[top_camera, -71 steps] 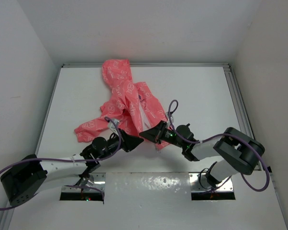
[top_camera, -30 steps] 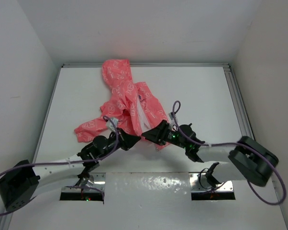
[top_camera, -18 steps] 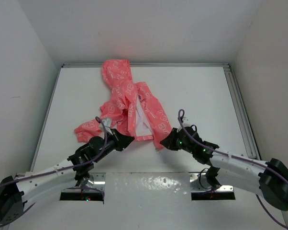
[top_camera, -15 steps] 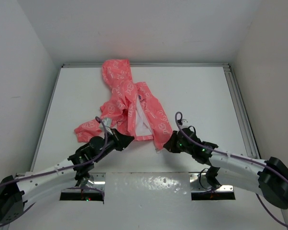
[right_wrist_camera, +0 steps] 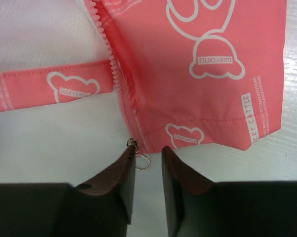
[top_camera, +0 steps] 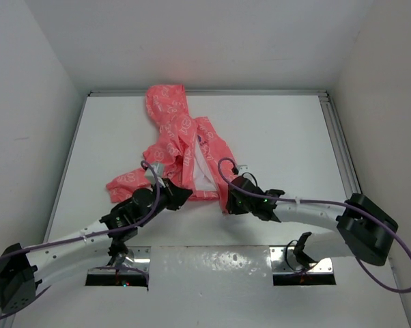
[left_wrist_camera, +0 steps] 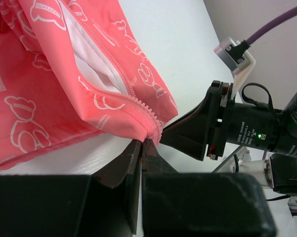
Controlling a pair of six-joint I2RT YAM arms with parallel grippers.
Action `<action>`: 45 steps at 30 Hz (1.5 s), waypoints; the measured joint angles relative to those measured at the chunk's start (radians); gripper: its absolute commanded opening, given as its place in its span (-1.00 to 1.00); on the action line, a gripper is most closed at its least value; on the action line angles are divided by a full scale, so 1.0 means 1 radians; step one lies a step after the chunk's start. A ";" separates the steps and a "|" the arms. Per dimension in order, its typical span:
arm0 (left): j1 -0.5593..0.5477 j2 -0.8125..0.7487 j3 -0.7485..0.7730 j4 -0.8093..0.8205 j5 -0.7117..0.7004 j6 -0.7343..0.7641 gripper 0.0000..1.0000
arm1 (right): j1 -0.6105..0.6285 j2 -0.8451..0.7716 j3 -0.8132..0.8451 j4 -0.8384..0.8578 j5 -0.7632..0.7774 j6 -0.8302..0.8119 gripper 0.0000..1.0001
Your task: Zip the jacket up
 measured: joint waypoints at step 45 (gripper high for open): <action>0.000 0.006 0.011 -0.003 0.005 0.023 -1.00 | 0.101 -0.233 -0.223 0.389 -0.004 0.132 -1.00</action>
